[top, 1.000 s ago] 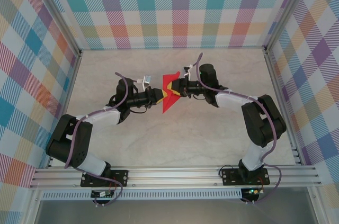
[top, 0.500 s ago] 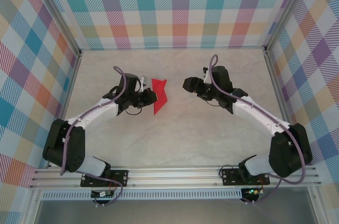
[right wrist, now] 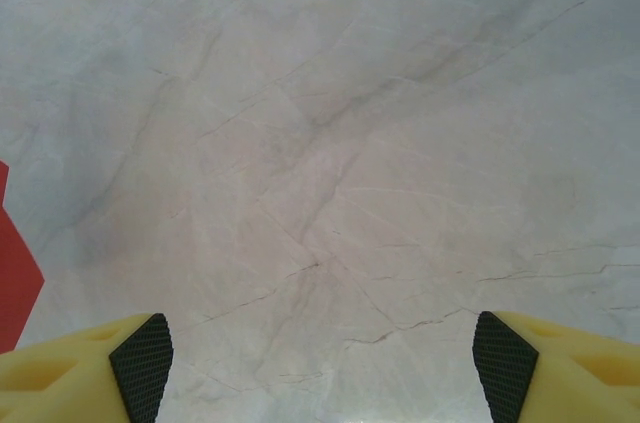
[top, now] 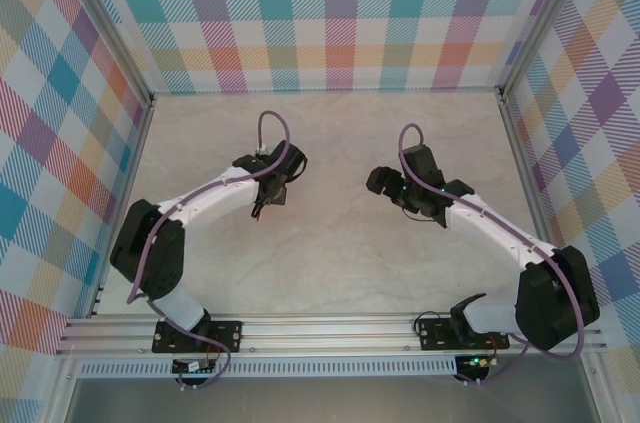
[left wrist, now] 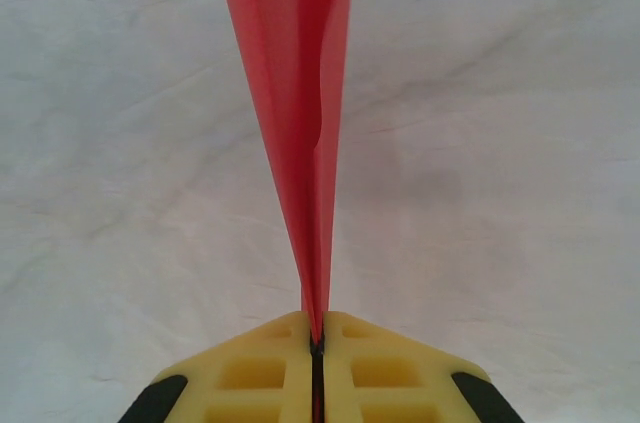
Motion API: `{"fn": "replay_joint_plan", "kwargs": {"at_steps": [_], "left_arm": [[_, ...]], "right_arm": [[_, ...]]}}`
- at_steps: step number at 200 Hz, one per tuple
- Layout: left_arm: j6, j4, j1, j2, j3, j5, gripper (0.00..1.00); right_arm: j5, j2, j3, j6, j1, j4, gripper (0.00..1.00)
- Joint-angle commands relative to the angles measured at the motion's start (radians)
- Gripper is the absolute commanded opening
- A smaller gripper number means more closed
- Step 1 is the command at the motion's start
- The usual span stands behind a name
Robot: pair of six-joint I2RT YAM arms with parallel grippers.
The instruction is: Fold a paper plane with a square sheet of paper (pick it up from the middle)
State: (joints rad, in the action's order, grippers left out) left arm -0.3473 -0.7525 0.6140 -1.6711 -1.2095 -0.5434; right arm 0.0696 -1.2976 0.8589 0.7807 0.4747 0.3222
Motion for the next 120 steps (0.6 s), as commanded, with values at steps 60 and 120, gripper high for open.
{"fn": "replay_joint_plan", "kwargs": {"at_steps": [60, 120], "left_arm": [[-0.03, -0.042, 0.078, -0.218, -0.09, -0.067, 0.13], [-0.038, 0.043, 0.095, -0.233, -0.085, 0.137, 0.39]], "right_arm": [[0.06, 0.037, -0.032, 0.041, -0.003, 0.043, 0.82], [0.057, 0.028, -0.033, 0.044, -0.003, 0.048, 0.83]]}}
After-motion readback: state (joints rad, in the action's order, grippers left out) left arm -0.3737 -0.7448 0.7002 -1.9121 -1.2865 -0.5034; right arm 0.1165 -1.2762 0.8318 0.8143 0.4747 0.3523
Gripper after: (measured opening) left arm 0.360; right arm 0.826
